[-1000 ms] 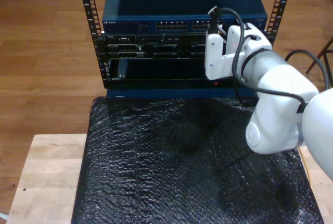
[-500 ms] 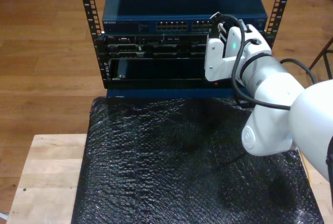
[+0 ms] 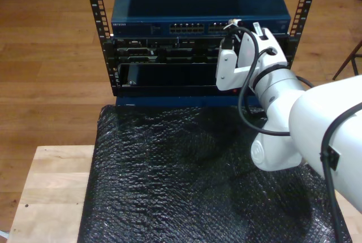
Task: Grab the cable and plug it in
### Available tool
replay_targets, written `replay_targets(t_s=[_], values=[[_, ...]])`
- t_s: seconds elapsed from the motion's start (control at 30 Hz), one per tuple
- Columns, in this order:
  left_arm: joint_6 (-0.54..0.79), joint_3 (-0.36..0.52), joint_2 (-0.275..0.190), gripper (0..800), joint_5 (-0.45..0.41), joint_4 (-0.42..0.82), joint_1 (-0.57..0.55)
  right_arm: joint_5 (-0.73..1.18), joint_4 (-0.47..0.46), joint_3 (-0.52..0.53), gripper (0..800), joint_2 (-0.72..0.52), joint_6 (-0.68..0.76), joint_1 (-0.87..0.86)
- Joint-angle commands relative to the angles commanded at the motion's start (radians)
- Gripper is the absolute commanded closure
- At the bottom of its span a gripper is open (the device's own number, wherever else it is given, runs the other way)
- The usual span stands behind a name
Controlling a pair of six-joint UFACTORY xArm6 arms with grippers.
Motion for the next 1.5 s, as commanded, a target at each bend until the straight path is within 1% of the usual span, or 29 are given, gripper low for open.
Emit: replay_targets(t_s=[0.17, 0.3, 0.43, 0.63, 0.77, 0.9, 1.13, 1.5], values=[[0.000, 0.000, 0.000, 0, 0.000, 0.000, 0.000, -0.051, 0.017, -0.035, 800, 0.051, -0.014, 0.003], [0.000, 0.000, 0.000, 0, 0.000, 0.000, 0.000, -0.072, 0.094, -0.055, 800, 0.080, -0.021, 0.023], [0.002, 0.000, 0.000, 0, 0.000, 0.000, 0.000, -0.089, 0.147, -0.069, 800, 0.101, -0.046, 0.031], [0.000, 0.000, 0.000, 0, 0.000, 0.000, 0.000, -0.166, 0.256, -0.137, 800, 0.187, -0.074, 0.080], [0.000, 0.000, 0.000, 0, 0.000, 0.000, 0.000, -0.170, 0.295, -0.149, 800, 0.201, -0.089, 0.084], [0.000, 0.000, 0.000, 0, 0.000, 0.000, 0.000, -0.241, 0.342, -0.167, 800, 0.233, -0.095, 0.103], [0.000, 0.000, 0.000, 0, 0.000, 0.000, 0.000, -0.259, 0.365, -0.186, 800, 0.265, -0.095, 0.104], [0.000, 0.000, 0.000, 0, 0.000, 0.000, 0.000, -0.255, 0.365, -0.262, 800, 0.331, -0.121, 0.100]])
